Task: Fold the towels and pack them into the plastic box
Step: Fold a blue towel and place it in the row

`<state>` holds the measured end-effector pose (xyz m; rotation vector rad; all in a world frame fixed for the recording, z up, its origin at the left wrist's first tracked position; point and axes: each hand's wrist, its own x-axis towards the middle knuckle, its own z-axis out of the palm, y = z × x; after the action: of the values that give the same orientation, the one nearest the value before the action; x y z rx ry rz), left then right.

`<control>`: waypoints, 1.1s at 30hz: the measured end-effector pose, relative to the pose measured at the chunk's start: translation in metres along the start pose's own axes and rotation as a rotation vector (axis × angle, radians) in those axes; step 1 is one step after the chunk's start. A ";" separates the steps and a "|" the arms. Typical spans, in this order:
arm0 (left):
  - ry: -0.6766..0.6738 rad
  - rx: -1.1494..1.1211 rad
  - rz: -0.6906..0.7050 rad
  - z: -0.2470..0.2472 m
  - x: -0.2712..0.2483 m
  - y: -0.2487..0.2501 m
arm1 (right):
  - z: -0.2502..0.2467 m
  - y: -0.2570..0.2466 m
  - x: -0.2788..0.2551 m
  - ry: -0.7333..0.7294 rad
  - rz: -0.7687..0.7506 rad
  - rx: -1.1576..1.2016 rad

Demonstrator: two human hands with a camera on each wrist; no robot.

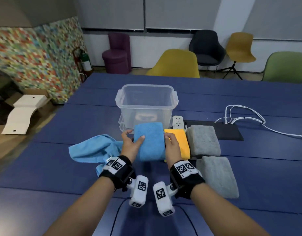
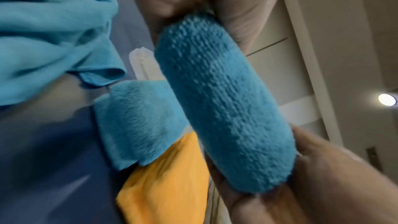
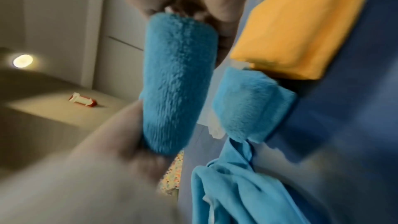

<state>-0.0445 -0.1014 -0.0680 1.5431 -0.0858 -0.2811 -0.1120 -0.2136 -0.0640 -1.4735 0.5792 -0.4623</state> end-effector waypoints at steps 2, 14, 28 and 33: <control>0.040 -0.003 0.061 0.004 0.025 0.008 | 0.016 -0.007 0.010 -0.046 -0.018 0.046; -0.047 0.546 -0.010 0.013 0.102 -0.077 | 0.035 0.074 0.069 -0.097 -0.220 -1.273; 0.201 0.974 0.139 -0.054 0.064 -0.039 | 0.005 0.019 0.057 -0.243 -0.200 -1.128; 0.026 0.961 -0.295 -0.080 0.037 -0.064 | -0.019 0.024 0.012 -0.242 -0.470 -0.966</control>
<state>0.0011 -0.0325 -0.1385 2.5214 0.0399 -0.4939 -0.1158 -0.2352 -0.0888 -2.5770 0.2429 -0.3607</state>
